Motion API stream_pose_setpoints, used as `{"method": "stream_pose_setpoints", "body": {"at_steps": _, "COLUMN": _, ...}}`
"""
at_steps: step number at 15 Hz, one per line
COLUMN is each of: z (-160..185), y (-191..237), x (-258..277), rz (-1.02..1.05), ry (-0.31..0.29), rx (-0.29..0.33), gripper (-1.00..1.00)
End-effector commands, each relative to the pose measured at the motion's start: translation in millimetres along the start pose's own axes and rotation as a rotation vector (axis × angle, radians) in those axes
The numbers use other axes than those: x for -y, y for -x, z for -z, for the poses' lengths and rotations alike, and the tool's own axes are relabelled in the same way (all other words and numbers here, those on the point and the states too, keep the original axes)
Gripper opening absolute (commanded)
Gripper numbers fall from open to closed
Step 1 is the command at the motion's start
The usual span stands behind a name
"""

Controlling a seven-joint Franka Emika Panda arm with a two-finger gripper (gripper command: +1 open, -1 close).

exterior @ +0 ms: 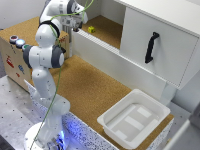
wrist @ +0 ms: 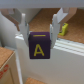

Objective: Stack the purple block on top of the pink block

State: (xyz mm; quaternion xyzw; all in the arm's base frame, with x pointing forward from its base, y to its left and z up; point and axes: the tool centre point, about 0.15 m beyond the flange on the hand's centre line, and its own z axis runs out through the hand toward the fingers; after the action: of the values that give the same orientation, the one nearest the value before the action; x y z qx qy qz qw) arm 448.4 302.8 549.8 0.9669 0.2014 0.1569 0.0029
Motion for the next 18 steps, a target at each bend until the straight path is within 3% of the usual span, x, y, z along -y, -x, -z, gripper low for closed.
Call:
{"method": "stream_pose_setpoints", "body": {"at_steps": 1, "z": -17, "y": 21, "x": 38, "rz": 0.15, "ry": -0.101, "rx": -0.011, "gripper": -1.0}}
{"method": "stream_pose_setpoints", "body": {"at_steps": 4, "z": -26, "y": 26, "x": 53, "rz": 0.278, "ry": -0.242, "rx": -0.048, "gripper": -1.0}}
{"method": "stream_pose_setpoints", "body": {"at_steps": 7, "z": -32, "y": 23, "x": 72, "rz": 0.419, "ry": -0.29, "rx": -0.072, "gripper": -1.0}}
{"method": "stream_pose_setpoints", "body": {"at_steps": 18, "z": -50, "y": 8, "x": 133, "rz": 0.772, "ry": -0.39, "rx": -0.053, "gripper": -1.0}}
